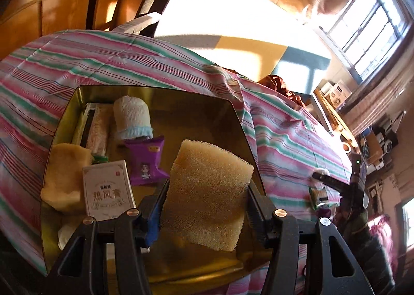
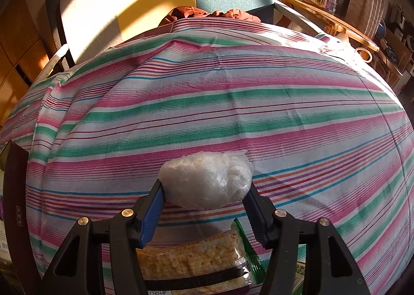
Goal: Organize objects
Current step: 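Lower the yellow sponge into the gold tray and open the left tool, then lower the plastic-wrapped ball into the gold tray and open the right tool, then move both tools back toward the remaining items, right tool nearing another sponge, then grasp the cracker packet with the left tool and lift it, then grasp the purple snack packet with the right tool while the left tool holds the crackers, then lower the cracker packet into the gold tray and open the left tool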
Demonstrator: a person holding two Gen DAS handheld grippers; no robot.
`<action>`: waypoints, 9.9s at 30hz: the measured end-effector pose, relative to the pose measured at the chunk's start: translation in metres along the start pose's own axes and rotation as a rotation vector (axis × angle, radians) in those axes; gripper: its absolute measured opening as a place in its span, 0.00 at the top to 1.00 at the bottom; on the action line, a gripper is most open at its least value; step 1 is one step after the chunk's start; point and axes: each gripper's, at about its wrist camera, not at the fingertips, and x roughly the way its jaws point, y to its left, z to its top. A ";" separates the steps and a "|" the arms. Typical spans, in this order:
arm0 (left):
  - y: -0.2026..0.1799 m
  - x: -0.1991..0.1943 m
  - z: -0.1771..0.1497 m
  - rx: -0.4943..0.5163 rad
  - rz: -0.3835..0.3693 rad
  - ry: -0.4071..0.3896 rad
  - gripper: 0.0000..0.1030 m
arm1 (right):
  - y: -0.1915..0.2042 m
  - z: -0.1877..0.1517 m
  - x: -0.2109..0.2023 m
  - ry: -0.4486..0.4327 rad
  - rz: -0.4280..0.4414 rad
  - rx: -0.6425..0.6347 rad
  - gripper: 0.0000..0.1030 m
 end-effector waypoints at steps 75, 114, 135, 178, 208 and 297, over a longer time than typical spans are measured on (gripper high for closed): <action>0.044 -0.066 -0.075 0.099 0.230 -0.174 0.17 | 0.322 -0.048 -0.071 -0.154 0.260 -0.704 0.42; 0.053 -0.076 -0.084 0.078 0.241 -0.194 0.15 | 0.327 -0.094 -0.119 -0.289 0.185 -0.635 0.26; 0.019 -0.065 -0.091 0.171 0.235 -0.168 0.15 | 0.230 -0.113 -0.158 -0.328 0.141 -0.444 0.26; -0.193 0.039 -0.111 0.736 -0.036 -0.014 0.15 | -0.138 -0.134 -0.153 -0.250 0.127 0.487 0.25; -0.338 0.200 -0.096 1.166 -0.151 0.178 0.16 | -0.137 -0.129 -0.144 -0.217 0.195 0.489 0.25; -0.179 0.070 -0.171 0.739 -0.182 0.066 0.62 | 0.027 -0.080 -0.024 0.144 0.156 -0.111 0.65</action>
